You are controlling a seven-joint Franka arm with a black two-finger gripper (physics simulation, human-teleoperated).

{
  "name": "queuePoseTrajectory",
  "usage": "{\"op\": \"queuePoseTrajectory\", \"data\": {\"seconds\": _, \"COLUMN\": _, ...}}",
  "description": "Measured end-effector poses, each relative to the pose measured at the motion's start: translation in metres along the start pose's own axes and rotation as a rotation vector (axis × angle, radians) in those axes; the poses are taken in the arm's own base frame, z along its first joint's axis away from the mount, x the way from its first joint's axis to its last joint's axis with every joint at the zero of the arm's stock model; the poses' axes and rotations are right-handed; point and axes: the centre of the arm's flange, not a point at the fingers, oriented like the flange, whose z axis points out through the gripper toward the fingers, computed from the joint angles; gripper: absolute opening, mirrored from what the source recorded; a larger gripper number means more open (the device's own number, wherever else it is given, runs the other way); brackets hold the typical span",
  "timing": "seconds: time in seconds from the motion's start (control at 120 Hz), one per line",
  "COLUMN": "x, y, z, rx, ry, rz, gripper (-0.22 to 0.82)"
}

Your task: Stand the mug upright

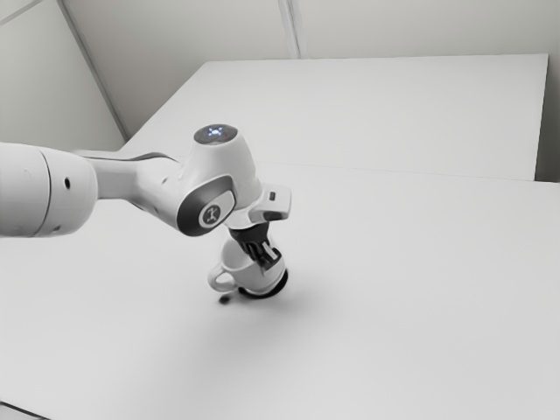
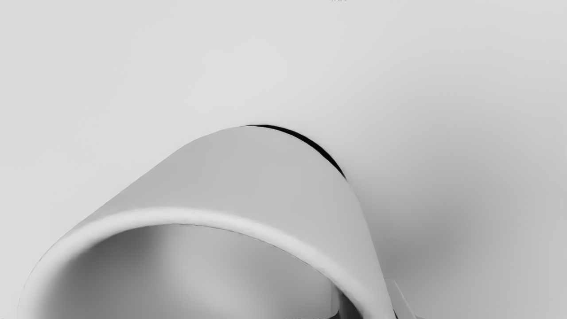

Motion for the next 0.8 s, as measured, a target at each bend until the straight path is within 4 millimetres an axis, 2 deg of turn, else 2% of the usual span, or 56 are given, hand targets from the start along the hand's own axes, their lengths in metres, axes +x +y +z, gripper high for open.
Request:
{"op": "queuePoseTrajectory", "data": {"seconds": 0.125, "x": 0.001, "y": 0.005, "z": -0.001, "rx": -0.004, "ry": 0.007, "rz": -0.034, "gripper": 0.18}}
{"op": "queuePoseTrajectory", "data": {"seconds": 0.2, "x": 0.002, "y": 0.007, "z": -0.004, "rx": -0.003, "ry": 0.015, "rz": -0.054, "gripper": 0.3}}
{"op": "queuePoseTrajectory", "data": {"seconds": 0.333, "x": 0.002, "y": 0.009, "z": -0.019, "rx": 0.006, "ry": 0.039, "rz": -0.081, "gripper": 0.44}}
{"op": "queuePoseTrajectory", "data": {"seconds": 0.433, "x": 0.006, "y": 0.01, "z": -0.045, "rx": 0.018, "ry": 0.067, "rz": -0.102, "gripper": 0.5}}
{"op": "queuePoseTrajectory", "data": {"seconds": 0.517, "x": 0.024, "y": 0.007, "z": -0.082, "rx": 0.014, "ry": 0.098, "rz": -0.141, "gripper": 0.54}}
{"op": "queuePoseTrajectory", "data": {"seconds": 0.633, "x": 0.056, "y": -0.003, "z": -0.169, "rx": 0.01, "ry": 0.158, "rz": -0.2, "gripper": 0.57}}
{"op": "queuePoseTrajectory", "data": {"seconds": 0.683, "x": 0.059, "y": -0.006, "z": -0.203, "rx": 0.013, "ry": 0.167, "rz": -0.219, "gripper": 0.57}}
{"op": "queuePoseTrajectory", "data": {"seconds": 0.8, "x": 0.062, "y": -0.01, "z": -0.259, "rx": 0.004, "ry": 0.15, "rz": -0.253, "gripper": 0.59}}
